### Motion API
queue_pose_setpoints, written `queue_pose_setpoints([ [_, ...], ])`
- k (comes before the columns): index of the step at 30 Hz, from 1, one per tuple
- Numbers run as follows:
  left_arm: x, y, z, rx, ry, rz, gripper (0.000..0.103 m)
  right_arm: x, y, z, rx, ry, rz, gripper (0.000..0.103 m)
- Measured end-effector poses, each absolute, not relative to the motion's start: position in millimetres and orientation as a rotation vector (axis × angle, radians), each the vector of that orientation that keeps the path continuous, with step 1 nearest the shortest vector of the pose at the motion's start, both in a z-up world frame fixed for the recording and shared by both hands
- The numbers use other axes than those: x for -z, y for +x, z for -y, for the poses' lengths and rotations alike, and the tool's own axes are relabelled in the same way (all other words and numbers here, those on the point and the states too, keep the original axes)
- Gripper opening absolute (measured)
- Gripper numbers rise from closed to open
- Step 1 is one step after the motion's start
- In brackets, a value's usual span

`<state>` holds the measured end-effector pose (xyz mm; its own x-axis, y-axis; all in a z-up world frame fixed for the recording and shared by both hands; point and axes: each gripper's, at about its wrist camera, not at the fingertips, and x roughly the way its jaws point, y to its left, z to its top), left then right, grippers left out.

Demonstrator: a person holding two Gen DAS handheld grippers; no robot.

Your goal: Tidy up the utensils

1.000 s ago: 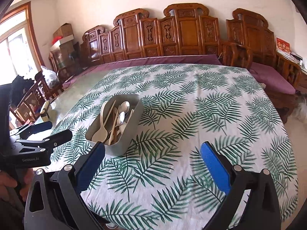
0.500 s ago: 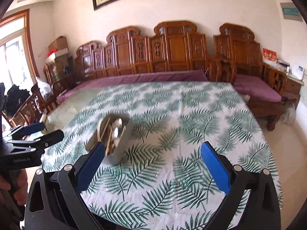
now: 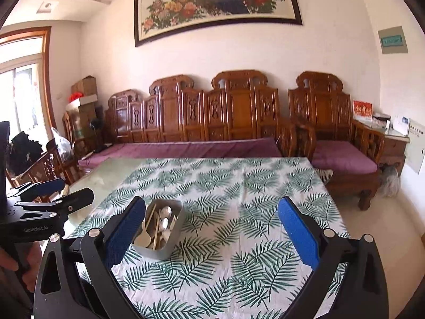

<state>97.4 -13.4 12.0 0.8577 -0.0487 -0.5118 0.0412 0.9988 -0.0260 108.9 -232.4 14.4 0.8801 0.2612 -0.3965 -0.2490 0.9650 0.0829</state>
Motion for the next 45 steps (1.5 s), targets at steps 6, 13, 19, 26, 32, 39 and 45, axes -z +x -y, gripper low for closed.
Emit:
queue_pose_setpoints([
  [6,-38.3,82.2,18.8,0.05,-0.007,-0.472,0.095,-36.2,92.3,232.8,-0.254,0.022,-0.357,0.1],
  [13,-60.0,61.2,19.4,0.046,-0.015,-0.398,0.095,-57.3,75.9,237.1,-0.231,0.012,-0.294,0.1],
  [19,-63.1,54.0,17.7,0.041,-0.02,-0.385,0.095,-60.1,74.2,239.7,-0.223,0.013,-0.286,0.1],
  [26,-61.4,54.1,15.2,0.039,-0.028,-0.391,0.095,-58.9,75.1,239.8,-0.224,0.014,-0.29,0.1],
  [32,-60.6,53.3,14.5,0.039,-0.029,-0.394,0.095,-56.5,76.3,241.1,-0.224,0.015,-0.295,0.1],
  [39,-55.5,55.7,14.1,0.035,-0.03,-0.402,0.095,-52.3,78.3,237.3,-0.225,0.019,-0.301,0.1],
  [45,-53.5,56.0,13.1,0.035,-0.031,-0.405,0.095,-49.3,79.3,234.8,-0.229,0.019,-0.305,0.1],
])
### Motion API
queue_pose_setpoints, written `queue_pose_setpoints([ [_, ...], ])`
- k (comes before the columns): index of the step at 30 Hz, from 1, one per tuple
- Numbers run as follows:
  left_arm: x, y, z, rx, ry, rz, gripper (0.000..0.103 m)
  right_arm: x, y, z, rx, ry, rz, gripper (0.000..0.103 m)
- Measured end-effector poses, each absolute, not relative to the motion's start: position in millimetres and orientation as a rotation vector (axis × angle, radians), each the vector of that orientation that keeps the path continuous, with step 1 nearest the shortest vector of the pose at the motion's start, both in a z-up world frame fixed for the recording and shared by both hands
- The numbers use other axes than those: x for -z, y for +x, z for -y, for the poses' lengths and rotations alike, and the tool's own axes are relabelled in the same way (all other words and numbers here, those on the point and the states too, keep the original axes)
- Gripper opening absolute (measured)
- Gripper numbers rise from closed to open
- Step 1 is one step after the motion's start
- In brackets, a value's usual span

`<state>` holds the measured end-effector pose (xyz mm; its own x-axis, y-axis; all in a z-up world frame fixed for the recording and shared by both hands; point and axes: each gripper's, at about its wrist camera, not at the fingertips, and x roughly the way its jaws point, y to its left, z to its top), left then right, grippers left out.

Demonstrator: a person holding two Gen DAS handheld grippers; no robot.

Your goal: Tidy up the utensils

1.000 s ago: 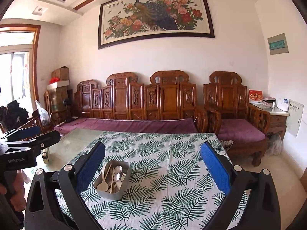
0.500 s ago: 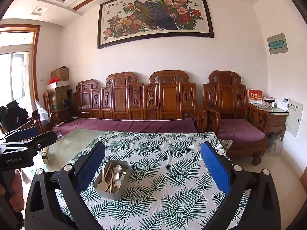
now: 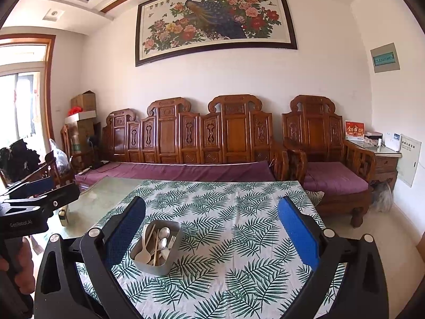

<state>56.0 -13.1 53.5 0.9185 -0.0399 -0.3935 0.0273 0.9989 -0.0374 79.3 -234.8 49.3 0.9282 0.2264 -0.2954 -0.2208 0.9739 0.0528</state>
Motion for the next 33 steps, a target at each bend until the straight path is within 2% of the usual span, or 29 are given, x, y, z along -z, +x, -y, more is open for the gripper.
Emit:
queue_pose_setpoints([
  [33,-53.2,54.7,13.3,0.047,-0.033,-0.395,0.095,-44.4,80.6,235.9,-0.231,0.022,-0.306,0.1],
])
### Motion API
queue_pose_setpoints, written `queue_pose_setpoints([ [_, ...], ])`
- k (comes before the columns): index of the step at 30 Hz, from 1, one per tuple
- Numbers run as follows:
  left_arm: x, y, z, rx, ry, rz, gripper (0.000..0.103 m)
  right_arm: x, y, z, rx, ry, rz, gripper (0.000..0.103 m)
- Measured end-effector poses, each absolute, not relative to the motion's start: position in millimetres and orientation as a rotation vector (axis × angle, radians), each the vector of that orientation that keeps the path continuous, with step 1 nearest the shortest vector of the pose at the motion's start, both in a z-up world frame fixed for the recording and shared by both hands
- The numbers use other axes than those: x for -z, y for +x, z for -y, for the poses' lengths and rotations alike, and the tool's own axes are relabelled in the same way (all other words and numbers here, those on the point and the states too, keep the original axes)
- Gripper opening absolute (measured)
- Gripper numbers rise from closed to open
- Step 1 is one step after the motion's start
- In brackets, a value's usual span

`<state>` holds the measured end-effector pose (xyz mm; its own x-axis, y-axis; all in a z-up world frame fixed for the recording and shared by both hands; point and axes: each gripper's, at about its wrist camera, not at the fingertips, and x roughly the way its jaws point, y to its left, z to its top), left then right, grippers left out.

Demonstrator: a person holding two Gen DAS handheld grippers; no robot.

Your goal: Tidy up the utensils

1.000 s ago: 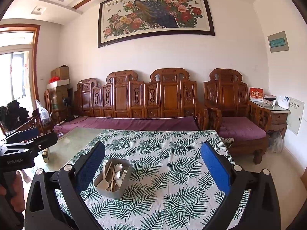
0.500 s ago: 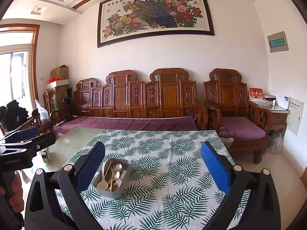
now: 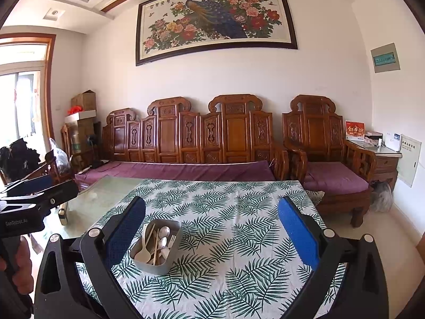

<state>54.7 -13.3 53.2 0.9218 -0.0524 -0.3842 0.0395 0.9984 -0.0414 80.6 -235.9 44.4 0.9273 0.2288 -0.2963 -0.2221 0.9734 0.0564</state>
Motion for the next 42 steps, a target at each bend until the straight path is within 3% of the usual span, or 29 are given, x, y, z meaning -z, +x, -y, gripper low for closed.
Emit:
queue_pose_setpoints([
  [42,-50.1,54.6,15.3,0.05,-0.027,-0.402,0.095,-44.8,83.1,239.2,-0.23,0.026,-0.304,0.1],
])
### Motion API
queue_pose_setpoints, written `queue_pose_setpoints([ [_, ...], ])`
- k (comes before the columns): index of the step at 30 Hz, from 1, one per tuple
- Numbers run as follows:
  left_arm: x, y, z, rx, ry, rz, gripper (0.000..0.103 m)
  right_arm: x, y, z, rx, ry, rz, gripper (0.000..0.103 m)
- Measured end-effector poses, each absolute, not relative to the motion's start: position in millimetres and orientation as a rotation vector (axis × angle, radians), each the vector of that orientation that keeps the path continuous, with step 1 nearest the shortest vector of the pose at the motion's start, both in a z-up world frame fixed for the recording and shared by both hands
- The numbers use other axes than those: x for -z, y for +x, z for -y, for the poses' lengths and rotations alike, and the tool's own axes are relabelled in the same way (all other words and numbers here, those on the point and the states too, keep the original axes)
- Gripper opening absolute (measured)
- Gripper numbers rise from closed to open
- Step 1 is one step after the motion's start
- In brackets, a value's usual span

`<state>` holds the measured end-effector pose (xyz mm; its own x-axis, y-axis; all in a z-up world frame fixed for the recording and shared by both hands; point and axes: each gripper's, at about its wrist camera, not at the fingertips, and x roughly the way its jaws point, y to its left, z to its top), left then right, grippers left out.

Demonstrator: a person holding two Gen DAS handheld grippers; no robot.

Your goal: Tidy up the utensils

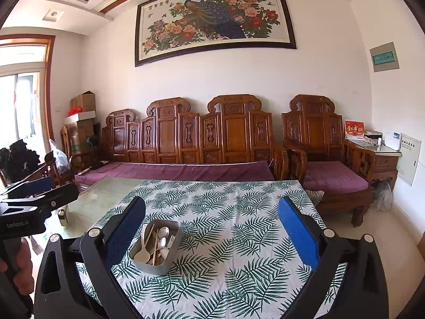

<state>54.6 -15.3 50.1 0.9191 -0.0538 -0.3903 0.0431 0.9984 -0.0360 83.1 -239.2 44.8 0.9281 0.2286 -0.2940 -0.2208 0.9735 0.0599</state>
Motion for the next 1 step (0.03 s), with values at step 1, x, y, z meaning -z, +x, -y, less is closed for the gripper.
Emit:
queue_pose_setpoints([
  [1,-49.9,54.8,15.2,0.051,-0.027,-0.403,0.095,-44.4,83.6,239.9,-0.229,0.026,-0.305,0.1],
])
